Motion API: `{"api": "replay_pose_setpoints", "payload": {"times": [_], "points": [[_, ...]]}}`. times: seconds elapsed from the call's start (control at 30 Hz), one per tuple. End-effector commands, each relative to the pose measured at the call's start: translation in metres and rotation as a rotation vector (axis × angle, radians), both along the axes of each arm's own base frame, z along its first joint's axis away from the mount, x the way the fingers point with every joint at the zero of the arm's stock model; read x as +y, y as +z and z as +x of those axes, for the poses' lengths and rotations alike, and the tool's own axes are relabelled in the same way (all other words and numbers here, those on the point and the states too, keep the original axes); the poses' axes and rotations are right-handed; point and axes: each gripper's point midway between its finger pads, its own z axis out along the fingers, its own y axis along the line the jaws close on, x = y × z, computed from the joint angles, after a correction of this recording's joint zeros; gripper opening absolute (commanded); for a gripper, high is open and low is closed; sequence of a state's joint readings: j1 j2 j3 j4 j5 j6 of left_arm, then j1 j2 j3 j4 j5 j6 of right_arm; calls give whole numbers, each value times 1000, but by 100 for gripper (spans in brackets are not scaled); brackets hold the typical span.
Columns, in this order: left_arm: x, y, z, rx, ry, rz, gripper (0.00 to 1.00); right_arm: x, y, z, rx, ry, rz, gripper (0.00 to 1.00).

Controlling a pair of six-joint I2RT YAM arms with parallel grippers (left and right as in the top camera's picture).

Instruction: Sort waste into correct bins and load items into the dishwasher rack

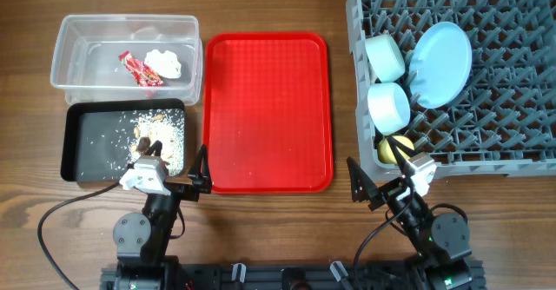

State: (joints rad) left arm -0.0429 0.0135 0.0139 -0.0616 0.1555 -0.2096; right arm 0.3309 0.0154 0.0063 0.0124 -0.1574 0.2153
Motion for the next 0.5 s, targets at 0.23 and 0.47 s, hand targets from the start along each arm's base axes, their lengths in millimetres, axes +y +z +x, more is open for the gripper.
{"api": "replay_pose_setpoints", "payload": {"times": [0.23,0.47], "points": [[0,-1,0,-8,-2,19,100,2,0,-1,-4,19,-1,100],[0,-1,0,-8,-2,19,100,2,0,-1,-4,19,-1,100]]}}
